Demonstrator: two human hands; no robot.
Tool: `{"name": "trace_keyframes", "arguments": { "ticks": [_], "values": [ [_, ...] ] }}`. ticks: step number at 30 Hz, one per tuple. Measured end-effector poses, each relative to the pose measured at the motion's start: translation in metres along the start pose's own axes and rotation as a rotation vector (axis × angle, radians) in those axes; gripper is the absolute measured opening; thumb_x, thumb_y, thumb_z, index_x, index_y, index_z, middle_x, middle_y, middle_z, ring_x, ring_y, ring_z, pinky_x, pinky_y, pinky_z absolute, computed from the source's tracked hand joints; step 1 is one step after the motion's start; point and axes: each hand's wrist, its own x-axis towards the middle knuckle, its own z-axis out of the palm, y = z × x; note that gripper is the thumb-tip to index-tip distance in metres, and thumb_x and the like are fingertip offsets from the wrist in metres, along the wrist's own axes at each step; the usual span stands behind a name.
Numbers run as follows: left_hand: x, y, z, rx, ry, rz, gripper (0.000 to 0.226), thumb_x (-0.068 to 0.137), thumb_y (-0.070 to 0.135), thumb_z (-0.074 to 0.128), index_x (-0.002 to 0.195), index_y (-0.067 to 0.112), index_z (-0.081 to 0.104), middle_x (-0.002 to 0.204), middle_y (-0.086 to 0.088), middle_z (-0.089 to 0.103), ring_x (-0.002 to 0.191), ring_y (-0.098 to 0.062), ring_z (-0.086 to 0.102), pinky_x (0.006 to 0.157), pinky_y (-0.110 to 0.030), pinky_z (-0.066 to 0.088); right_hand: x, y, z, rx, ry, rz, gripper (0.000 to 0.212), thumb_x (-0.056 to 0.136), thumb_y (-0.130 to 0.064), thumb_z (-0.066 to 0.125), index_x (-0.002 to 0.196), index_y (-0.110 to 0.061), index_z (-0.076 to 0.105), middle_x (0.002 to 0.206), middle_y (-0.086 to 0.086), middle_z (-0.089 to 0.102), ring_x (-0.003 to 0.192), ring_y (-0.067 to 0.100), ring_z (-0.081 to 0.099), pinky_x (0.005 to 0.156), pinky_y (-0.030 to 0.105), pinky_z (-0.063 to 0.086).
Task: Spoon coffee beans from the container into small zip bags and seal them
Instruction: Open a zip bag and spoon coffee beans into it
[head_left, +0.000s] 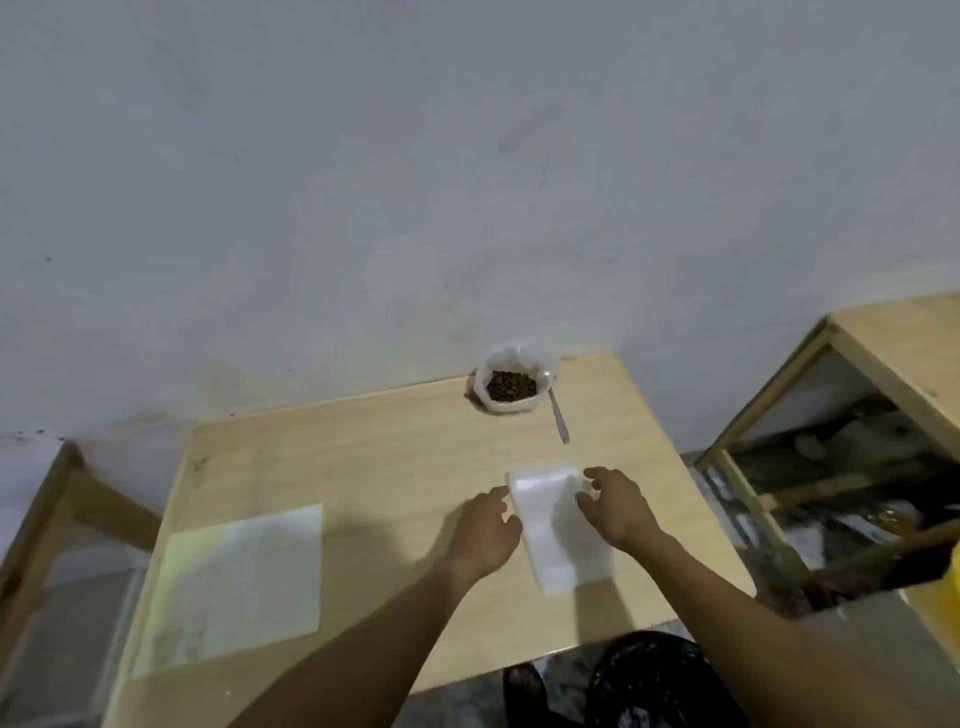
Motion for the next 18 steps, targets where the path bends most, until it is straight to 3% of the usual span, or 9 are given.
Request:
{"name": "trace_keyframes", "arguments": {
  "ticks": [3, 7, 9, 12, 15, 18],
  "values": [
    [0.009, 0.007, 0.015, -0.069, 0.002, -0.053, 0.046, 0.095, 0.019, 0.052, 0.141, 0.019, 0.05, 0.136, -0.004, 0.058, 0.126, -0.017, 0.053, 0.081, -0.013, 0.031, 0.011, 0.01, 0.008, -0.012, -0.023, 0.016, 0.051, 0.095, -0.028, 0.056, 0.139, -0.006, 0.048, 0.133, 0.017, 0.052, 0.119, 0.035, 0.055, 0.096, 0.035, 0.045],
    [0.017, 0.007, 0.027, -0.064, 0.008, -0.11, 0.038, 0.09, 0.013, 0.051, 0.126, 0.017, 0.063, 0.124, -0.004, 0.065, 0.116, -0.019, 0.057, 0.082, -0.018, 0.036, 0.019, 0.017, 0.02, 0.005, -0.092, 0.053, 0.029, 0.092, -0.029, 0.054, 0.109, -0.007, 0.06, 0.108, 0.019, 0.06, 0.095, 0.035, 0.06, 0.076, 0.033, 0.047],
    [0.018, 0.005, 0.03, -0.047, 0.0, -0.128, 0.042, 0.088, 0.014, 0.051, 0.129, 0.013, 0.061, 0.13, -0.007, 0.061, 0.124, -0.022, 0.054, 0.095, -0.023, 0.041, 0.02, 0.017, 0.022, 0.032, -0.081, 0.052, 0.033, 0.091, -0.029, 0.054, 0.115, -0.007, 0.06, 0.112, 0.018, 0.06, 0.101, 0.036, 0.06, 0.082, 0.035, 0.048],
    [0.023, 0.002, 0.031, -0.027, -0.034, -0.158, 0.054, 0.09, 0.017, 0.051, 0.144, 0.011, 0.048, 0.147, -0.01, 0.047, 0.137, -0.023, 0.043, 0.112, -0.028, 0.034, 0.018, 0.014, 0.023, 0.087, -0.019, 0.088, 0.044, 0.091, -0.028, 0.058, 0.131, -0.011, 0.053, 0.126, 0.014, 0.054, 0.116, 0.034, 0.054, 0.094, 0.037, 0.045],
    [0.022, 0.003, 0.028, -0.039, -0.066, -0.158, 0.053, 0.093, 0.019, 0.05, 0.145, 0.011, 0.046, 0.149, -0.01, 0.043, 0.136, -0.021, 0.044, 0.109, -0.023, 0.032, 0.015, 0.01, 0.025, 0.185, 0.108, 0.102, 0.025, 0.088, -0.031, 0.064, 0.108, -0.017, 0.057, 0.112, 0.007, 0.058, 0.107, 0.031, 0.054, 0.082, 0.035, 0.041],
    [0.02, 0.003, 0.025, -0.067, -0.039, -0.147, 0.051, 0.092, 0.019, 0.051, 0.143, 0.013, 0.049, 0.146, -0.009, 0.048, 0.133, -0.021, 0.048, 0.109, -0.026, 0.035, 0.01, -0.004, 0.015, 0.556, 0.069, 0.15, 0.016, 0.089, -0.019, 0.066, 0.083, -0.014, 0.051, 0.086, 0.004, 0.059, 0.084, 0.026, 0.057, 0.068, 0.03, 0.042]
  ]
}}
